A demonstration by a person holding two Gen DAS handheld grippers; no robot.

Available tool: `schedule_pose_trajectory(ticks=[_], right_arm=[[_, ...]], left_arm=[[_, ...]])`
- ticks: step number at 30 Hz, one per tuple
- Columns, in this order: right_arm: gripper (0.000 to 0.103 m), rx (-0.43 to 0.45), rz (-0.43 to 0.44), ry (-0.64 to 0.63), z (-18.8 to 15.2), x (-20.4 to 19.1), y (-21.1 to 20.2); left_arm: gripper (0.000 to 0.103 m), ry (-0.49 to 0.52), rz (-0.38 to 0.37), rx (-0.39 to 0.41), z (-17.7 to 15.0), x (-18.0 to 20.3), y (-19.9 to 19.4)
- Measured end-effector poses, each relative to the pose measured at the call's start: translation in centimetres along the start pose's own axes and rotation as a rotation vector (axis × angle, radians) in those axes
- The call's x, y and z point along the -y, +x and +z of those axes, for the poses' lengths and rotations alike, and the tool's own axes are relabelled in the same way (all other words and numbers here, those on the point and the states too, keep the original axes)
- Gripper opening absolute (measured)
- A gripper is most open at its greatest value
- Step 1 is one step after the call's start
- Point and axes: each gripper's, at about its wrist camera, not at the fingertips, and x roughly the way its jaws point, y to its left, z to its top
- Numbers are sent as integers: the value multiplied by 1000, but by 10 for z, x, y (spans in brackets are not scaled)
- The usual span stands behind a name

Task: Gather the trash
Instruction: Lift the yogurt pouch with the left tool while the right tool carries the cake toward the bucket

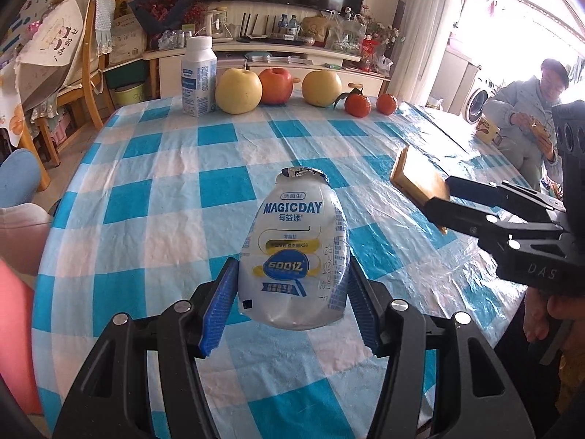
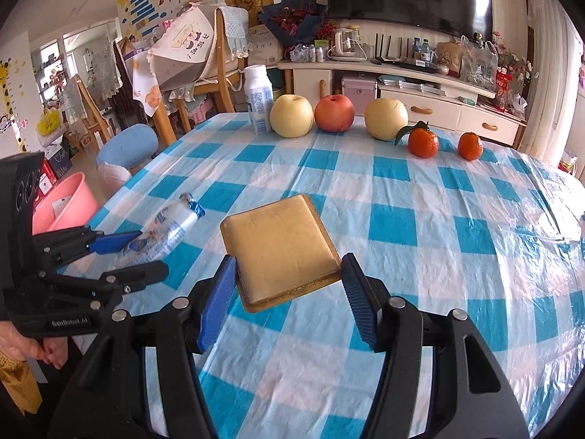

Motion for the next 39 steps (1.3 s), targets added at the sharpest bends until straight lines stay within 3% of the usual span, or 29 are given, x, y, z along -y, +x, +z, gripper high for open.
schedule_pose_trajectory(ticks=[18, 39], right_arm=[[60, -33, -1, -78, -16, -47, -4], [60, 6, 7, -111, 12, -84, -1]], left_arm=[[59, -63, -9, 108, -1, -31, -43], [59, -147, 7, 197, 2, -68, -73]])
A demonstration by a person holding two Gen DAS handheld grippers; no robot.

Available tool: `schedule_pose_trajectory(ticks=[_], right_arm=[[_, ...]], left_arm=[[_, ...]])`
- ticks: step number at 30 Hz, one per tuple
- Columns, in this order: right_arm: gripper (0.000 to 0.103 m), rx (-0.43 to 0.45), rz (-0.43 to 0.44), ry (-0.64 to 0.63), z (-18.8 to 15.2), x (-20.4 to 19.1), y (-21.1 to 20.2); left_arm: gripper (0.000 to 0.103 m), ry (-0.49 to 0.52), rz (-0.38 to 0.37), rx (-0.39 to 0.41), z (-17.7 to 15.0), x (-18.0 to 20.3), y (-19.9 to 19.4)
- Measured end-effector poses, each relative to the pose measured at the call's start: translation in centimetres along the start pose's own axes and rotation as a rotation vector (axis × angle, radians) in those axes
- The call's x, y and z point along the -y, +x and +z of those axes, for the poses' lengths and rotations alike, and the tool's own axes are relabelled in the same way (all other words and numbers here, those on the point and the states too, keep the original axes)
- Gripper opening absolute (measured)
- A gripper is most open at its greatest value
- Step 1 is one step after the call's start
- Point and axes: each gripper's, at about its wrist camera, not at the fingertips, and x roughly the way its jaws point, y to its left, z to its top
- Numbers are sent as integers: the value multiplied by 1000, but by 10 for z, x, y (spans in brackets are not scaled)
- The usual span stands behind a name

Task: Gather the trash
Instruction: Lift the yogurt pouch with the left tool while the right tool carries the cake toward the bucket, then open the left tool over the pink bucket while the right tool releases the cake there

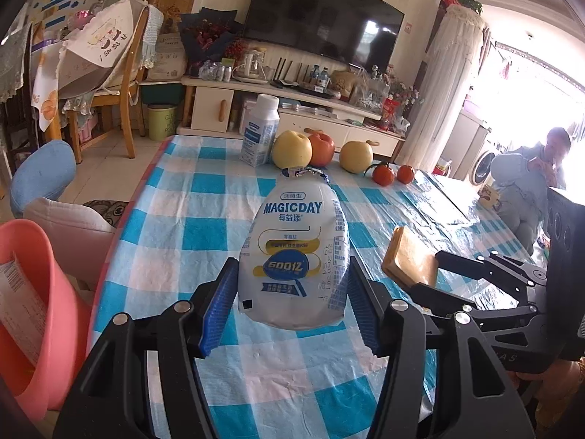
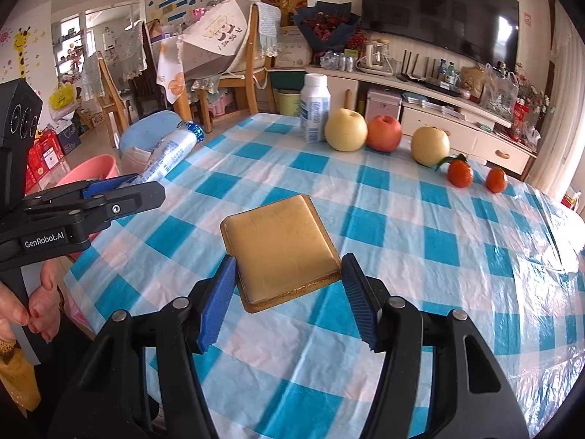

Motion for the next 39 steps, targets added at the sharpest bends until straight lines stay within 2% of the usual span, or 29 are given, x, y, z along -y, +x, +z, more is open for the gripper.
schedule_pose_trajectory(ticks=[8, 19, 26, 32, 37, 39], right_arm=[[60, -4, 52, -47, 19, -35, 13], [60, 15, 158, -180, 59, -112, 34], [60, 20, 251, -277, 83, -171, 52], [60, 10, 335, -369, 95, -230, 73], [60, -9, 368, -452, 97, -271, 92], [60, -25, 375, -474, 94, -282, 102]], left_arm=[[59, -34, 38, 36, 5, -20, -13], [59, -160, 143, 117, 12, -82, -45], [59, -313, 241, 199, 10, -148, -80], [59, -483, 377, 239, -5, -210, -104], [59, -599, 442, 227, -20, -246, -110], [59, -614, 455, 209, -21, -253, -107]])
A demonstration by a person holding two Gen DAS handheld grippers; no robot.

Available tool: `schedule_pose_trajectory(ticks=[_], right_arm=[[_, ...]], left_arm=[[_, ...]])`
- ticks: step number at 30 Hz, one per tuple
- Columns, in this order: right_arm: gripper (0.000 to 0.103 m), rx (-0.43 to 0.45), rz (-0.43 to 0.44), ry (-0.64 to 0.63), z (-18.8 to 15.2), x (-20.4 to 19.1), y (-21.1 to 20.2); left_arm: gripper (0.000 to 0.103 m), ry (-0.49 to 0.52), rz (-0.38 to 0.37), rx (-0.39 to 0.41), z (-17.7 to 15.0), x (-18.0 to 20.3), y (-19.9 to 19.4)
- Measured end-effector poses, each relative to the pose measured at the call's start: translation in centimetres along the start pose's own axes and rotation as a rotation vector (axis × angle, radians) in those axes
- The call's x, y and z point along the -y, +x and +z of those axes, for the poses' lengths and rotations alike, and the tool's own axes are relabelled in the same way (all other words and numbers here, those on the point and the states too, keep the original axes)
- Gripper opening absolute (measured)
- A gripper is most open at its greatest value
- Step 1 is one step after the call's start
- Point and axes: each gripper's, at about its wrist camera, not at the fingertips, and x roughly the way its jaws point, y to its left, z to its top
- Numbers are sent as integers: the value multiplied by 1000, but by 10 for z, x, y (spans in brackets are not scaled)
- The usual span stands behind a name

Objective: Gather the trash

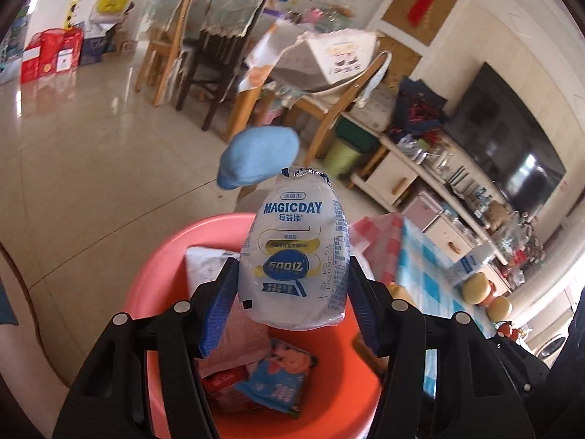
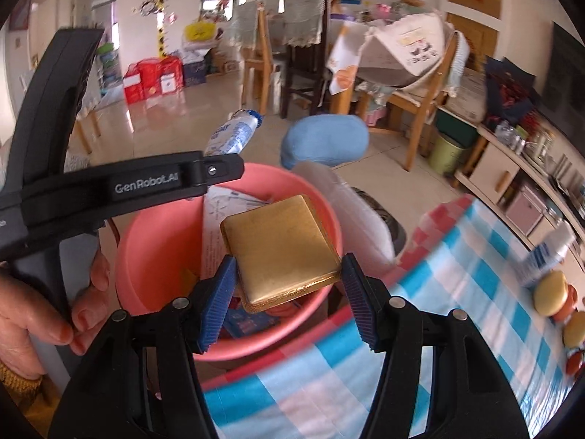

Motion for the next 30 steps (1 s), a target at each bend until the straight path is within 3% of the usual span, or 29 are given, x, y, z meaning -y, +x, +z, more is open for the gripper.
schedule_pose_trajectory(ticks=[4, 5, 7, 11, 19, 30], right_arm=[[61, -39, 19, -2, -1, -6, 22], [61, -59, 18, 0, -3, -7, 29], [65, -82, 10, 12, -7, -6, 38], [79, -42, 28, 48, -14, -4, 28], [82, -14, -19, 134, -32, 12, 5], [84, -4, -90, 226, -57, 42, -26]], left_arm=[[62, 1, 65, -17, 0, -8, 8], [71, 3, 92, -24, 1, -10, 12], [81, 5, 140, -20, -3, -9, 10], [89, 30, 186, -18, -4, -6, 10], [92, 131, 229, -6, -7, 18, 11], [94, 204, 203, 9, -13, 48, 9]])
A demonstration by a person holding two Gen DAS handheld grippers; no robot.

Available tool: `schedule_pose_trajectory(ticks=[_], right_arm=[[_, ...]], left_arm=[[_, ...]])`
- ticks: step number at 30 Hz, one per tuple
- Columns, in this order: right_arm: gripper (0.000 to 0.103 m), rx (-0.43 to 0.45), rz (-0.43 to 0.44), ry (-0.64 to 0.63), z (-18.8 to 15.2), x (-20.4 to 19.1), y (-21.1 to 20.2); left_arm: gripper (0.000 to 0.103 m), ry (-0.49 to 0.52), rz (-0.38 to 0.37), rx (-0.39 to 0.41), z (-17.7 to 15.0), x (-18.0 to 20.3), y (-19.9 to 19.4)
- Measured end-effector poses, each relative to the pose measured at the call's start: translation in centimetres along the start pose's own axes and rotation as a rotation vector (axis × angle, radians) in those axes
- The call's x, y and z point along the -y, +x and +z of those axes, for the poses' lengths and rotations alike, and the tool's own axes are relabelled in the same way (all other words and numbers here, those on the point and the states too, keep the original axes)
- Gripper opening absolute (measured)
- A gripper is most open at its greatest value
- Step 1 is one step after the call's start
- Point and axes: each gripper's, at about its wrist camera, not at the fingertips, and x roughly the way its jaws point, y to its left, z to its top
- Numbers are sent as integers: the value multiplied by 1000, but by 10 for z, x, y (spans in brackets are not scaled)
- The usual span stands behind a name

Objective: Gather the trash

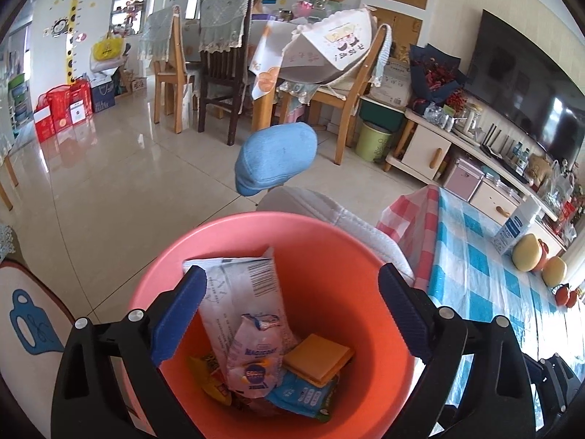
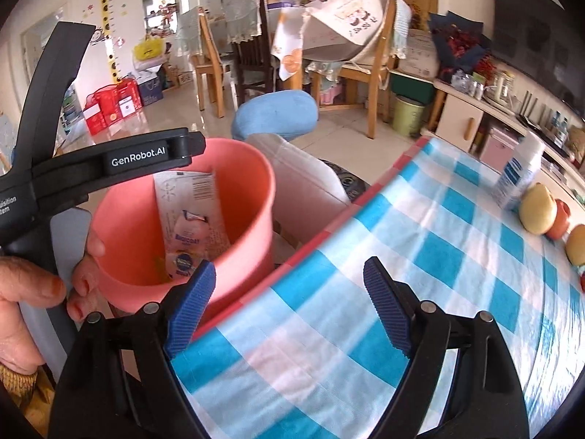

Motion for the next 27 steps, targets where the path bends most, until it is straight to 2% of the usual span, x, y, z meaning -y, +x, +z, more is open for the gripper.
schedule_pose_trajectory(ticks=[13, 21, 27], right_arm=[[85, 21, -78, 18, -23, 33, -37], [85, 34, -152, 68, -44, 65, -68], [85, 44, -208, 123, -68, 92, -94]], left_arm=[[95, 101, -49, 39, -7, 48, -13], [96, 179, -122, 89, -18, 96, -32], [96, 245, -187, 96, -36, 136, -47]])
